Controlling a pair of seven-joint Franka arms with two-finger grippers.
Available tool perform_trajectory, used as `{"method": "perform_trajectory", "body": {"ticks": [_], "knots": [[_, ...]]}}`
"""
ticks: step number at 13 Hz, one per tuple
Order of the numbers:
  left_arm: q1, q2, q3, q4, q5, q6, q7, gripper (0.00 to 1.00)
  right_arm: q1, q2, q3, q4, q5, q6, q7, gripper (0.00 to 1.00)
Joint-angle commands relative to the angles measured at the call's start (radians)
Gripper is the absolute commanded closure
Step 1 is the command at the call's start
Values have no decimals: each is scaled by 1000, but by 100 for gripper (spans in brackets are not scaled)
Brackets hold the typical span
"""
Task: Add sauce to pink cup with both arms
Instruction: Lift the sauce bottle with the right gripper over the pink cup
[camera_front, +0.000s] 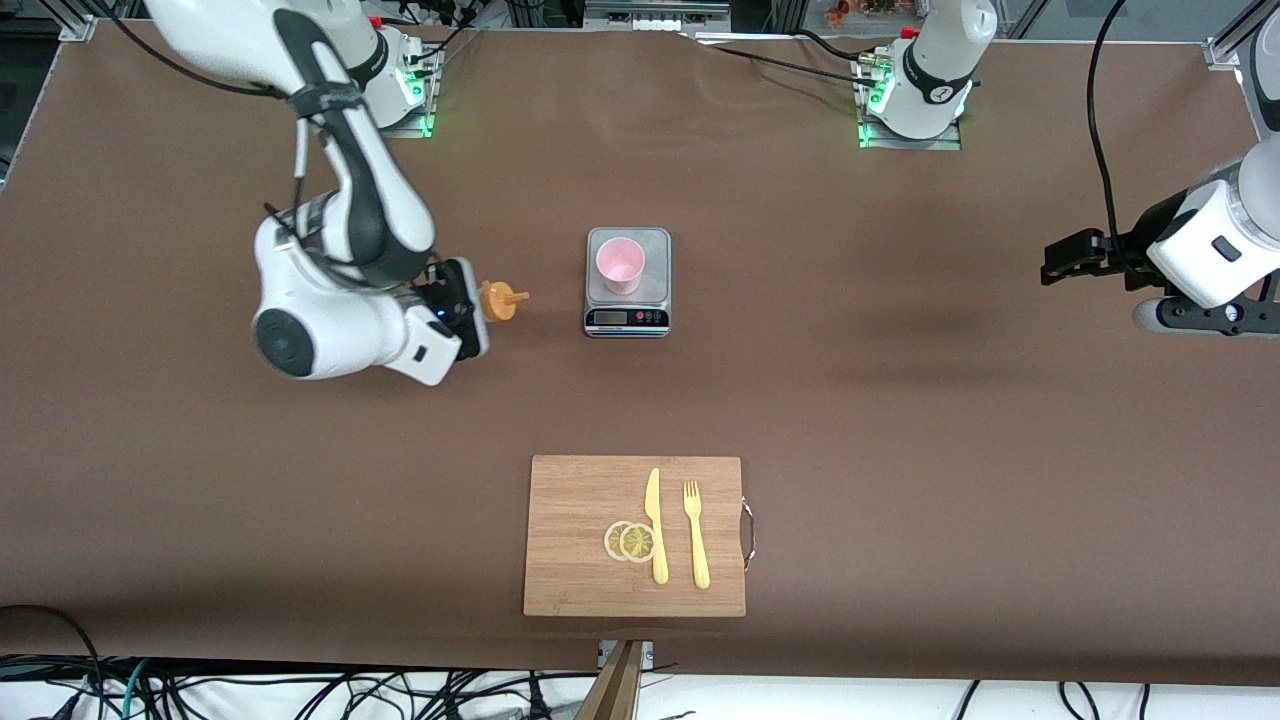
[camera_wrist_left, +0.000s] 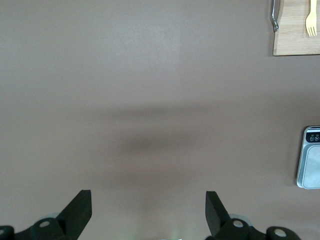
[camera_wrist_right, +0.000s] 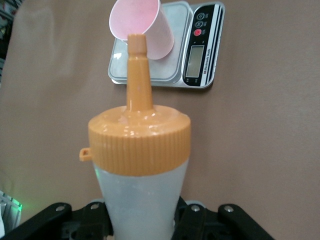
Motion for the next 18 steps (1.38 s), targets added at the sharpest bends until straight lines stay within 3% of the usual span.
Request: {"method": "perform_trajectory", "body": {"ticks": [1,5,9,14,18], "knots": [[-2,15,2,33,9,-15,25,0,93,-31,-9,-25,-101,33,142,94],[-2,15,2,33,9,-15,25,0,224,-31,-7,-28,-221,44,356,94],[0,18,1,33,9,-17,25,0,288,-24,-7,-48,-282,41,463,94],[0,18,2,33,9,-15,25,0,406,-19,-6,-48,-436,24,717,94],[0,18,2,33,9,-17,25,0,455,-11,-7,-47,-508,-8,846,94]]}}
